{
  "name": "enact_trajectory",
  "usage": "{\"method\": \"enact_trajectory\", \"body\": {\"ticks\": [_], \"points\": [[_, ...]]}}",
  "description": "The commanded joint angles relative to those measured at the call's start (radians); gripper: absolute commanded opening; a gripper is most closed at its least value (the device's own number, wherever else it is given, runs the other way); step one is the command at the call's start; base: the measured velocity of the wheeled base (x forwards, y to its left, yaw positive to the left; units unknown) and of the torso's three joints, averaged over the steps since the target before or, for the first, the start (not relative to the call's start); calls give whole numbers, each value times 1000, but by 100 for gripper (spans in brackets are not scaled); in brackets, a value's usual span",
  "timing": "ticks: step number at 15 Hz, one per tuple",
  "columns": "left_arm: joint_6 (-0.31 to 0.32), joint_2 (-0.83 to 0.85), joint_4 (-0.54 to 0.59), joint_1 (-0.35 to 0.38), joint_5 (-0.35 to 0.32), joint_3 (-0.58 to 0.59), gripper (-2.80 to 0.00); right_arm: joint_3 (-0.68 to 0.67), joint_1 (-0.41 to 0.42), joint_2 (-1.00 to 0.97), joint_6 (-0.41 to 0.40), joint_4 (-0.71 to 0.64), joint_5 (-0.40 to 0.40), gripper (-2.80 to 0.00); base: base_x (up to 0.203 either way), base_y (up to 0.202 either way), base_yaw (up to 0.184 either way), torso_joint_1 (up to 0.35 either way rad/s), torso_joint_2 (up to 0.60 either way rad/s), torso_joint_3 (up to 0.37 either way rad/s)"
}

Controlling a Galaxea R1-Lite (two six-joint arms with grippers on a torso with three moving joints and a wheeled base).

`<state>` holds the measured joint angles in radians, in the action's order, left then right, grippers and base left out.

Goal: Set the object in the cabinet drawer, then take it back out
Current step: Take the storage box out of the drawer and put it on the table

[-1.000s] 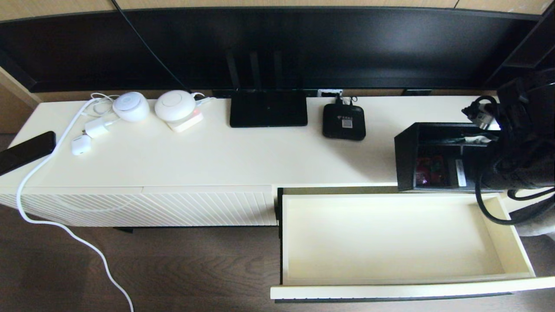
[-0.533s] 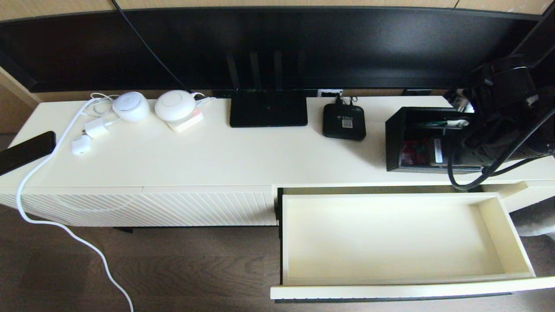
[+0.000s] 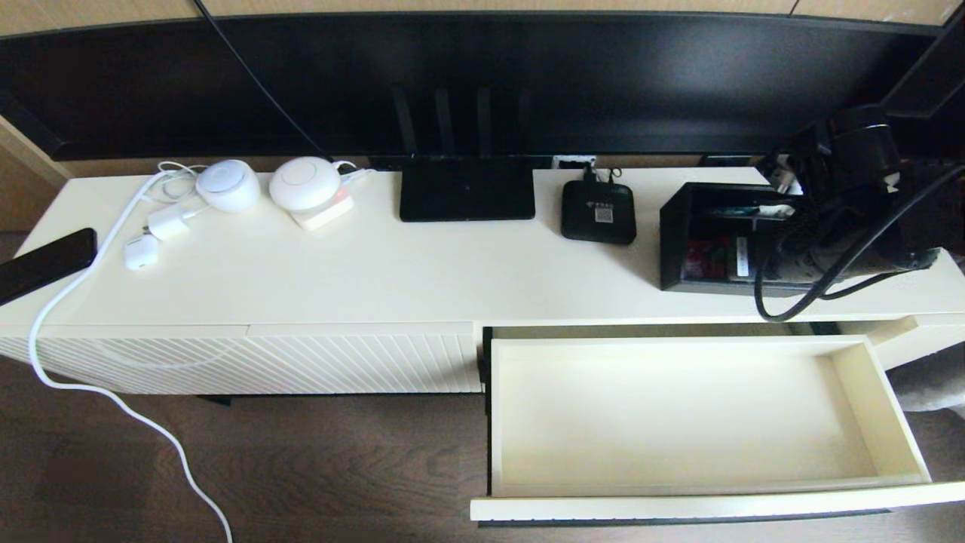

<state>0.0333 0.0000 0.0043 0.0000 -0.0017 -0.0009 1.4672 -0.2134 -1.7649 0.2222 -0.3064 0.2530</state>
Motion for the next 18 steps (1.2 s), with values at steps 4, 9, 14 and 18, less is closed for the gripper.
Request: {"method": "enact_trajectory", "body": {"ticks": [4,9,14,18], "points": [[0,2,0,0,0,-1,-280,1,2,-6,-18,10,3,-280,0,0,0,0,0,0],[0,1,0,0,0,0,-280,7,3,10,-56,30,3,-280,0,0,0,0,0,0],[0,2,-1,0,0,1,-280,-5,5,8,-93,47,11,-280,0,0,0,0,0,0],[0,2,0,0,0,0,-280,-8,9,13,-92,47,11,-280,0,0,0,0,0,0]]}}
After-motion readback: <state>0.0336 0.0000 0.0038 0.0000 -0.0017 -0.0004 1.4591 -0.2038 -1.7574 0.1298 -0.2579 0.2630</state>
